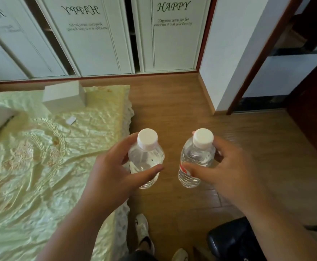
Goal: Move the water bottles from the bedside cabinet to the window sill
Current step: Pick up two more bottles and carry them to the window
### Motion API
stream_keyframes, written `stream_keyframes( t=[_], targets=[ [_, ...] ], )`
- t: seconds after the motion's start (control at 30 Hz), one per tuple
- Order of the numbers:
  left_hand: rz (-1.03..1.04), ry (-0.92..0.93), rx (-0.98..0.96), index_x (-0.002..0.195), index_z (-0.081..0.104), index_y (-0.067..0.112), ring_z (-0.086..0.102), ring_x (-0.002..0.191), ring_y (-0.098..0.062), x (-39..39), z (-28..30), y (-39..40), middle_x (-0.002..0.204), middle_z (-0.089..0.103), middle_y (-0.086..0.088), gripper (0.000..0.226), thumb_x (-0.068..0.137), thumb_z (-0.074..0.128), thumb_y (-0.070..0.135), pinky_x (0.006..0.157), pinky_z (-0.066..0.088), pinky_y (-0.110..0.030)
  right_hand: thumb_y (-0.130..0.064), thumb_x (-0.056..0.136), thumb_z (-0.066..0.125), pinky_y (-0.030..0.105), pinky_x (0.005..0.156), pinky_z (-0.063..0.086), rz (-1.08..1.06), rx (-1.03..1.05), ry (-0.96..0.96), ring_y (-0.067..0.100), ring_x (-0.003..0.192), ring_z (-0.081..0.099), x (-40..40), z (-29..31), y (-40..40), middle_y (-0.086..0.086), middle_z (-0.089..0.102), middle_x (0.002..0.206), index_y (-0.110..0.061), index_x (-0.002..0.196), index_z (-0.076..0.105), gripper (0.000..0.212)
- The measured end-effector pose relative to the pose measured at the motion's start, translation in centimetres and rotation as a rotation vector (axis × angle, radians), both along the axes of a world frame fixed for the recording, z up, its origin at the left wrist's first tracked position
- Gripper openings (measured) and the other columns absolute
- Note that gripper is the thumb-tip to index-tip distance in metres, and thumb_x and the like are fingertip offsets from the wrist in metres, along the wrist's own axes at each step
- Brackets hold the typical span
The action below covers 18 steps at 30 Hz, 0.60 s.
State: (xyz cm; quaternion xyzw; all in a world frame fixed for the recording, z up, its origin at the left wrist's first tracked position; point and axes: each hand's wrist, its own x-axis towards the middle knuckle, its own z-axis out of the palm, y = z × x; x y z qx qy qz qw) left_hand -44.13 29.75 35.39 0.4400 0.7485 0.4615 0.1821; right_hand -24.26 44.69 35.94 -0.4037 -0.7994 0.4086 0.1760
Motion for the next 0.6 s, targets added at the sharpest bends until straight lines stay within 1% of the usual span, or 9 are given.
stream_keyframes(
  t=[0.07, 0.17, 0.27, 0.37, 0.43, 0.5, 0.6],
  targets=[
    [-0.001, -0.002, 0.006, 0.129, 0.062, 0.037, 0.067, 0.102, 0.006, -0.9, 0.0, 0.3, 0.107, 0.071, 0.027, 0.075, 0.060, 0.092, 0.045, 0.089, 0.054, -0.018, -0.053, 0.065, 0.086, 0.030, 0.095, 0.055, -0.008, 0.001, -0.002, 0.000, 0.115, 0.061, -0.8, 0.2, 0.3, -0.022, 0.065, 0.125, -0.042, 0.140, 0.053, 0.082],
    [-0.009, -0.014, 0.015, 0.129, 0.061, 0.039, 0.066, 0.105, 0.006, -2.7, -0.1, 1.1, 0.110, 0.070, 0.028, 0.075, 0.061, 0.091, 0.046, 0.092, 0.054, -0.025, -0.052, 0.066, 0.086, 0.025, 0.093, 0.053, -0.018, -0.004, -0.002, -0.001, 0.114, 0.060, -2.4, 0.3, 0.9, -0.024, 0.064, 0.123, -0.042, 0.140, 0.054, 0.081],
    [-0.029, -0.039, 0.032, 0.128, 0.061, 0.042, 0.067, 0.105, 0.003, -4.9, 0.0, 2.0, 0.110, 0.070, 0.028, 0.073, 0.061, 0.091, 0.045, 0.092, 0.055, -0.028, -0.052, 0.066, 0.085, 0.020, 0.091, 0.051, -0.029, 0.008, -0.021, -0.003, 0.112, 0.059, -4.4, 0.6, 1.5, -0.025, 0.064, 0.123, -0.043, 0.140, 0.053, 0.081],
    [-0.050, -0.049, 0.051, 0.129, 0.061, 0.041, 0.067, 0.105, 0.001, -7.7, 0.1, 3.0, 0.110, 0.070, 0.026, 0.073, 0.062, 0.090, 0.045, 0.093, 0.056, -0.033, -0.054, 0.066, 0.084, 0.015, 0.085, 0.049, -0.041, 0.037, -0.026, -0.005, 0.109, 0.060, -7.0, 1.1, 2.1, -0.026, 0.065, 0.119, -0.045, 0.138, 0.054, 0.079],
    [-0.057, -0.031, 0.061, 0.128, 0.060, 0.043, 0.067, 0.105, 0.002, -9.8, -0.1, 3.8, 0.110, 0.070, 0.027, 0.073, 0.062, 0.090, 0.046, 0.092, 0.055, -0.030, -0.055, 0.066, 0.084, 0.018, 0.085, 0.051, -0.059, 0.041, -0.014, -0.004, 0.108, 0.061, -8.7, 1.4, 2.7, -0.027, 0.066, 0.116, -0.046, 0.137, 0.055, 0.077],
    [-0.054, -0.004, 0.071, 0.127, 0.058, 0.048, 0.066, 0.106, 0.005, -11.6, 0.0, 4.5, 0.111, 0.068, 0.030, 0.073, 0.061, 0.089, 0.050, 0.091, 0.054, -0.026, -0.057, 0.066, 0.083, 0.017, 0.083, 0.052, -0.071, 0.059, -0.003, -0.006, 0.105, 0.062, -10.4, 1.6, 3.0, -0.029, 0.066, 0.112, -0.047, 0.133, 0.057, 0.073],
    [-0.072, 0.009, 0.092, 0.129, 0.058, 0.046, 0.065, 0.109, 0.004, -14.1, 0.1, 5.8, 0.114, 0.068, 0.029, 0.074, 0.061, 0.088, 0.051, 0.094, 0.054, -0.027, -0.062, 0.065, 0.081, 0.015, 0.080, 0.053, -0.086, 0.103, 0.007, -0.009, 0.103, 0.061, -12.8, 1.7, 3.7, -0.032, 0.065, 0.111, -0.048, 0.131, 0.056, 0.071]
  ],
)
